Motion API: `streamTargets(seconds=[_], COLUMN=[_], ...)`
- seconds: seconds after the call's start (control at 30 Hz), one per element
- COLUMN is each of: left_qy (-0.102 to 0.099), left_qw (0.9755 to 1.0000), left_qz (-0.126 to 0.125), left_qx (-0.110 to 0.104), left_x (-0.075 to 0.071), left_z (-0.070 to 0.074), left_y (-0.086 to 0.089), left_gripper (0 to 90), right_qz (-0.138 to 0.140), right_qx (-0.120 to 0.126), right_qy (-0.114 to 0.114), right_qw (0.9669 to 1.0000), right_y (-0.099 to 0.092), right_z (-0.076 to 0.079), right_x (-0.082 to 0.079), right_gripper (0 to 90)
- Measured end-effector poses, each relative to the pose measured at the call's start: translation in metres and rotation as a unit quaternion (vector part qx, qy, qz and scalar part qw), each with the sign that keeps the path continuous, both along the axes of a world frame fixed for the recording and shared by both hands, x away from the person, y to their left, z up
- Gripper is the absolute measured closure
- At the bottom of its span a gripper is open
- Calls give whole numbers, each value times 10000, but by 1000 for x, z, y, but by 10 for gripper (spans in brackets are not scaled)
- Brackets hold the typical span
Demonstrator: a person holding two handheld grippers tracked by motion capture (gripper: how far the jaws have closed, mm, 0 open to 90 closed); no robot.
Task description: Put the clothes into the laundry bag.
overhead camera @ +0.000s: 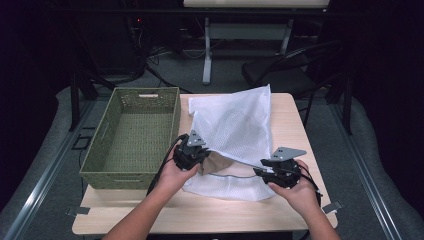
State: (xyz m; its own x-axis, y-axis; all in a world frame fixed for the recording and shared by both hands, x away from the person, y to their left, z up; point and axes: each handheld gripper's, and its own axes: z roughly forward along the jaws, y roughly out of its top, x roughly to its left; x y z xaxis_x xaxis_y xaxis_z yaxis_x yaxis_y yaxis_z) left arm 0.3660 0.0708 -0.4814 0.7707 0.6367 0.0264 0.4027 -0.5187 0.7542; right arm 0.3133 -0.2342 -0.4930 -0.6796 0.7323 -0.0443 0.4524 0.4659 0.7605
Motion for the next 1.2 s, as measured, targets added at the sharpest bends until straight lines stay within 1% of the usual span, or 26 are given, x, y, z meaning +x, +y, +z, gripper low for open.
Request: streamTargets(seconds=[0.07, 0.13, 0.17, 0.2, 0.23, 0.33, 0.43, 0.53, 0.57, 0.7, 0.83, 0.9, 1.0, 1.03, 1.07, 1.1, 1.13, 1.2], left_qy=[19, 6, 18, -22, -18, -26, -4, -41, -49, -10, -27, -23, 2, 1, 1, 4, -23, -17], left_qw=[10000, 10000, 10000, 10000, 10000, 10000, 10000, 10000, 10000, 9999, 9999, 9999, 9999, 9999, 9999, 9999, 9999, 9999], left_qz=[-9, -13, -3, 19, 18, 8, -16, 8, 12, -31, -6, -9, -28, -33, -38, -42, -27, -24], left_qx=[17, 27, 39, 22, 22, 39, 66, 72, 76, 124, 117, 126, 144, 146, 148, 155, 146, 154], left_x=[0, 0, -1, -1, -2, -2, -2, -3, -3, -3, -4, -4, -4, -4, -4, -4, -4, -4], left_z=[0, 0, 0, -1, -1, -1, -1, -2, -2, -3, -4, -4, -4, -4, -4, -5, -5, -5], left_y=[0, 0, -1, -1, -1, -1, -1, -2, -2, -2, -3, -3, -3, -3, -3, -3, -3, -3], left_gripper=[882, 882, 882, 882, 881, 881, 881, 881, 881, 881, 880, 880, 880, 880, 880, 881, 880, 880], right_qz=[-159, -334, -385, -433, -479, -552, -563, -580, -627, -670, -624, -628, -593, -558, -542, -500, -482, -450], right_qx=[4, -72, -79, -61, -64, -48, -160, -105, -68, 52, 41, 115, 60, -15, -10, -92, -74, -114], right_qy=[-8, -21, 22, 72, 112, 238, 325, 405, 434, 545, 690, 726, 769, 788, 813, 845, 880, 941], right_qw=[9999, 9994, 9992, 9990, 9988, 9982, 9978, 9974, 9971, 9963, 9957, 9953, 9953, 9953, 9952, 9951, 9949, 9945], right_y=[-6, -12, -15, -17, -20, -25, -28, -31, -31, -34, -37, -36, -35, -34, -33, -33, -32, -31], right_z=[-5, -10, -12, -15, -18, -26, -32, -38, -40, -44, -48, -50, -53, -53, -54, -54, -55, -56], right_x=[-1, -2, -2, -2, -3, -4, -5, -6, -6, -7, -6, -6, -5, -5, -6, -5, -6, -6], right_gripper=[500, 486, 477, 468, 464, 434, 420, 385, 377, 356, 344, 344, 348, 350, 353, 358, 366, 382])
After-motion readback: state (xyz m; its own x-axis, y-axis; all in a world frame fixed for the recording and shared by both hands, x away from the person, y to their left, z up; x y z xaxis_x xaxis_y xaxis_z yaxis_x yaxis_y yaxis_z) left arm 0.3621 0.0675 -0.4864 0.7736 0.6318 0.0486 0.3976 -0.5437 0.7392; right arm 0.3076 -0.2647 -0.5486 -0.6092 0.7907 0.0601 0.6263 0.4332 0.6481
